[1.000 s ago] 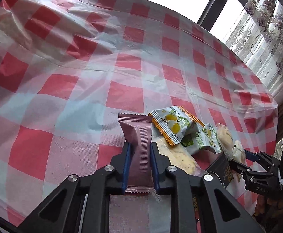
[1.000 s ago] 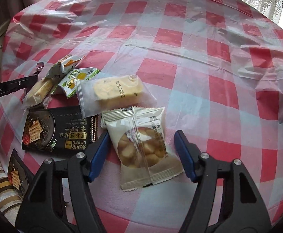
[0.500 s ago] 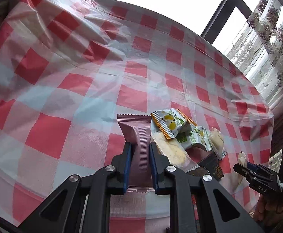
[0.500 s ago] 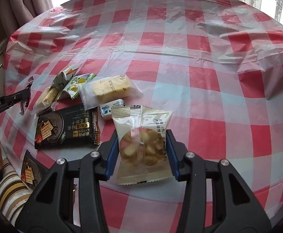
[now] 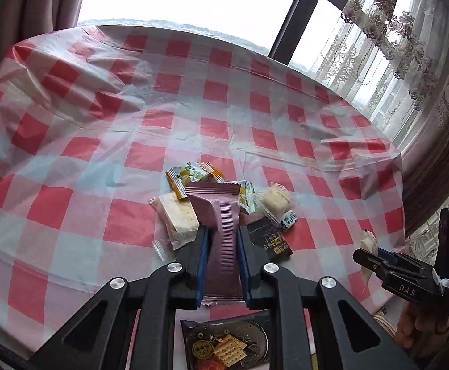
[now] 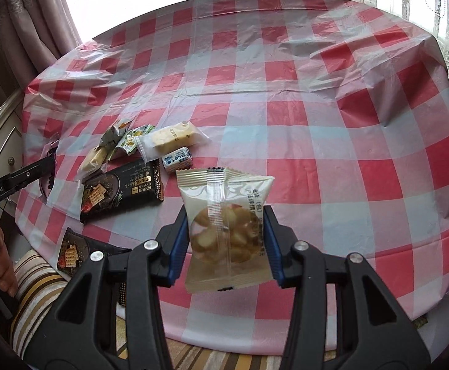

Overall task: Organize snacks
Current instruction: 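Carry the pink bar and cream nut bag into the box while opening both tools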

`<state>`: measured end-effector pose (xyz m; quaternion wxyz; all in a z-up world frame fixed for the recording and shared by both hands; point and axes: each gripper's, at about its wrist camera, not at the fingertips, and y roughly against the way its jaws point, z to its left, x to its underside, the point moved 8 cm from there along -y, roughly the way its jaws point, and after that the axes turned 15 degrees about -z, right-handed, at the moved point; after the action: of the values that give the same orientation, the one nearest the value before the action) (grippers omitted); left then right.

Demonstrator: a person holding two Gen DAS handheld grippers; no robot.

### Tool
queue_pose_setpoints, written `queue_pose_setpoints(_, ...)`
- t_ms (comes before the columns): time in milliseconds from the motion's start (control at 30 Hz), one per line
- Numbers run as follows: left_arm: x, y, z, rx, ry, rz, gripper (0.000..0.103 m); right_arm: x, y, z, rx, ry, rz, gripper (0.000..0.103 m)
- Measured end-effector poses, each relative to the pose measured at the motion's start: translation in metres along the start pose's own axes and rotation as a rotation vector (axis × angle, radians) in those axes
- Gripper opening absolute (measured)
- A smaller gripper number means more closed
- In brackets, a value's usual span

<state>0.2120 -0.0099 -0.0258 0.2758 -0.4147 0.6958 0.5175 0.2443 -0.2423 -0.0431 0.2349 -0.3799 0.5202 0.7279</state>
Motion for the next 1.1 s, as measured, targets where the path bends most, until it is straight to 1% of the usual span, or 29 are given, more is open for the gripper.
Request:
queue_pose_setpoints(267,0.018,0.008,-0.085,0.132,-0.085,0.04,0.018,0.013,0.041,-0.036,0.038,-0.077,-0.031,0.048)
queue_pose_setpoints(433,0.033,0.012,-0.132,0.199,-0.134,0.073,0.019,0.021,0.064,-0.062,0.067,-0.121,-0.052,0.048)
queue_pose_setpoints(700,0.055,0.019,-0.198,0.299,-0.196,0.123,0.018,0.044,0.099,-0.108,0.12,-0.192,-0.067,0.048)
queue_pose_setpoints(867,0.074,0.023,-0.234,0.359,-0.222,0.17,0.018,0.065,0.127,-0.148,0.187,-0.251,-0.072,0.048)
queue_pose_setpoints(1100,0.104,0.031,-0.285,0.451,-0.264,0.251,0.018,0.105,0.167,-0.213,0.3,-0.37,-0.064,0.048)
